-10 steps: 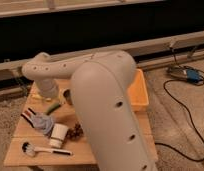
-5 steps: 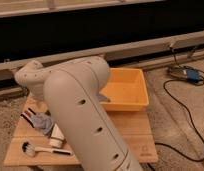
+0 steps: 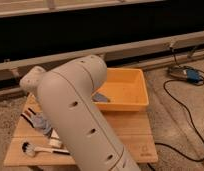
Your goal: Place pepper in metal cup
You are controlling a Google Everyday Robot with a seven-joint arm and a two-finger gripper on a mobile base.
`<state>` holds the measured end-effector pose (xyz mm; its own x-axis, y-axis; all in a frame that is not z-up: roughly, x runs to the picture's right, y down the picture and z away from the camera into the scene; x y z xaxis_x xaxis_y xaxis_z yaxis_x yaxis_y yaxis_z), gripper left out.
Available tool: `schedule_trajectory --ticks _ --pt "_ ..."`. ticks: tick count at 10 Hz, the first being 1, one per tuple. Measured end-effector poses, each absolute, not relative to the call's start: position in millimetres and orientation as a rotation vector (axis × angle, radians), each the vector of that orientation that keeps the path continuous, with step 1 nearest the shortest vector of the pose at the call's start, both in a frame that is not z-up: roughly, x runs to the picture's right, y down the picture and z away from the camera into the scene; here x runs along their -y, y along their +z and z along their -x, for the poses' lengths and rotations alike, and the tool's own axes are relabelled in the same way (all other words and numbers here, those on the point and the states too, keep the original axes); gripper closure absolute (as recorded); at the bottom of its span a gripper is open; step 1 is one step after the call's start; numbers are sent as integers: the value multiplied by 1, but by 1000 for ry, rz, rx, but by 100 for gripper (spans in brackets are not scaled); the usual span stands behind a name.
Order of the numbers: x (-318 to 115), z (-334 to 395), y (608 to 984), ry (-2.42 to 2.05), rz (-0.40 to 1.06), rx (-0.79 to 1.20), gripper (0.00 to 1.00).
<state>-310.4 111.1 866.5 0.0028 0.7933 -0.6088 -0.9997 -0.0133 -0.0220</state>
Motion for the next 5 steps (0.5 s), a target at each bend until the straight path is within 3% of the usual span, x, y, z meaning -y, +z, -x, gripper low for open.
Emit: schedule_trajectory --ticks 5 --pt "-121 323 893 1422 588 -481 38"
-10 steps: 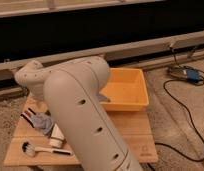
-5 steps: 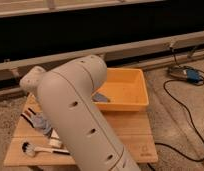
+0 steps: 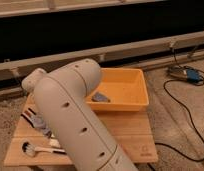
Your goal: Place pepper in metal cup
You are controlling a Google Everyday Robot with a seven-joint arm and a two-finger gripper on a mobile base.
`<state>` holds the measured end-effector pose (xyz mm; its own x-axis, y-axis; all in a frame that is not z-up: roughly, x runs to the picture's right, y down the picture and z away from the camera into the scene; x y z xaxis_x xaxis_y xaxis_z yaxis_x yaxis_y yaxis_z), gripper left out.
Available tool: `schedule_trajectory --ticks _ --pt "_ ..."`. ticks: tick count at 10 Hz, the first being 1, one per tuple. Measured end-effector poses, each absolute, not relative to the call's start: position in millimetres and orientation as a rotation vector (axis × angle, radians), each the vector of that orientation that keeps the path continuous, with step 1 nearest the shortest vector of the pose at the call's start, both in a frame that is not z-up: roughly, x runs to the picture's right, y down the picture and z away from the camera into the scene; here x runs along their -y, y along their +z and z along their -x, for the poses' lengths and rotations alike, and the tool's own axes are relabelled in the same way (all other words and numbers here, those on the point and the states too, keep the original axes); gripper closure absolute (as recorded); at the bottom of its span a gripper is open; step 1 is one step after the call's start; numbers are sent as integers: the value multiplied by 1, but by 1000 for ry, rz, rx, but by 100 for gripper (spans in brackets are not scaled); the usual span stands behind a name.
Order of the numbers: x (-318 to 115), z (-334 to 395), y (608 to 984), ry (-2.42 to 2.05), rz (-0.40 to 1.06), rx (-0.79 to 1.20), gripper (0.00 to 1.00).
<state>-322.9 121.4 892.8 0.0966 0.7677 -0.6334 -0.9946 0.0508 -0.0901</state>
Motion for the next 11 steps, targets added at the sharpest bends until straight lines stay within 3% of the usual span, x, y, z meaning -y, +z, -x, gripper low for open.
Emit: schedule_trajectory --ticks 1,6,7,11 --pt "-124 323 896 1416 591 -486 43" --pt "-125 310 898 1416 580 -489 94" --pt "-120 311 892 1422 578 -471 99" --pt "-86 295 863 1462 556 -393 100"
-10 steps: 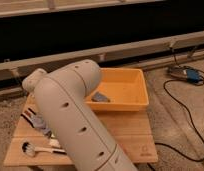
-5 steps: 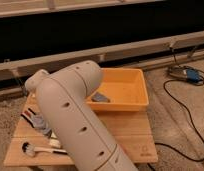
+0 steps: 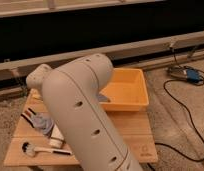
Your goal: Place pepper in metal cup
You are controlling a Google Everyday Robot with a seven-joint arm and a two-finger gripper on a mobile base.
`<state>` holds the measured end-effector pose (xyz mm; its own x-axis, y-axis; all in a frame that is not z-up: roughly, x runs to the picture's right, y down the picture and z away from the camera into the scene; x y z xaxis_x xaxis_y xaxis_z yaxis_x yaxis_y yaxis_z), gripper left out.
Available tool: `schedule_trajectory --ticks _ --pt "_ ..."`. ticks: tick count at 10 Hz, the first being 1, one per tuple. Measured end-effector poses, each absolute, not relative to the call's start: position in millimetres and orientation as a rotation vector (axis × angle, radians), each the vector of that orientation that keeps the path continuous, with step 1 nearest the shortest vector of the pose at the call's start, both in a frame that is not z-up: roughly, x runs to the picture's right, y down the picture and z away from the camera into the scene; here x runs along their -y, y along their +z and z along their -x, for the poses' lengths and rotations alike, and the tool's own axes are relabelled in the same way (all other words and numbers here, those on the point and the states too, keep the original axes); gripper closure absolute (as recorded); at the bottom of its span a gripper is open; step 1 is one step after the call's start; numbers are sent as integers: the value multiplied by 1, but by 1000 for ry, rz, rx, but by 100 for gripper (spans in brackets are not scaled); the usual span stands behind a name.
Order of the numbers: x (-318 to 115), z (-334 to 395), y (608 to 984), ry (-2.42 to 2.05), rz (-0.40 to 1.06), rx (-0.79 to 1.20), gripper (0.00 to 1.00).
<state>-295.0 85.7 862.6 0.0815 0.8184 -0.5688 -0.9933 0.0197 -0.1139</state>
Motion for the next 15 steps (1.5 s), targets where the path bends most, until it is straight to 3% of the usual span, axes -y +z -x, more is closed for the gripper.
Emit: schedule_trajectory --ticks 5,10,15 --pt "-50 274 842 1507 523 -306 100" --pt "3 229 864 1589 474 -286 100" --pt "20 210 870 1649 411 -255 98"
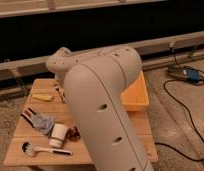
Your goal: Place pepper in metal cup
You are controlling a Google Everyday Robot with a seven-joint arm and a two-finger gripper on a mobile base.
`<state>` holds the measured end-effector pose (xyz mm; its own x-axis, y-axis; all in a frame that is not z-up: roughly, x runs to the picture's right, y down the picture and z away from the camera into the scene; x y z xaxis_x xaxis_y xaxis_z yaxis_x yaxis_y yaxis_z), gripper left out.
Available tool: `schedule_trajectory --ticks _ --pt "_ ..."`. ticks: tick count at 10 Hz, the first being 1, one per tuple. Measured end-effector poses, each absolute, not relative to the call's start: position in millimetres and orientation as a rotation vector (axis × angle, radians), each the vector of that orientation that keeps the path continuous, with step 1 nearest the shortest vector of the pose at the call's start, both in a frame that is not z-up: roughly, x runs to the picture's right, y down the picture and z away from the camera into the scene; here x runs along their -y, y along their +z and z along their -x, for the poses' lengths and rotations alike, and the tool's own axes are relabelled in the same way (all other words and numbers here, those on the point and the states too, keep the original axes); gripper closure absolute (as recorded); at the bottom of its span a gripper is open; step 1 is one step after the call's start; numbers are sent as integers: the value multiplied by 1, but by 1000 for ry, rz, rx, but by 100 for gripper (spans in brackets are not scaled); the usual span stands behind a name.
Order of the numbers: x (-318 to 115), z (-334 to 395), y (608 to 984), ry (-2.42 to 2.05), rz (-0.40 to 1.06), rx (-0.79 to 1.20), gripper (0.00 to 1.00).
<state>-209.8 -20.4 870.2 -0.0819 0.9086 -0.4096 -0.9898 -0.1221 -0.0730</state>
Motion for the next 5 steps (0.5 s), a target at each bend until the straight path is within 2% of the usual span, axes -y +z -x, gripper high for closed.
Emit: schedule_trajectory --ticks 1,3,5 --pt "19 210 871 1657 397 -247 92" --pt "13 214 876 1671 371 -235 69" --pt "18 208 881 1690 340 -228 52"
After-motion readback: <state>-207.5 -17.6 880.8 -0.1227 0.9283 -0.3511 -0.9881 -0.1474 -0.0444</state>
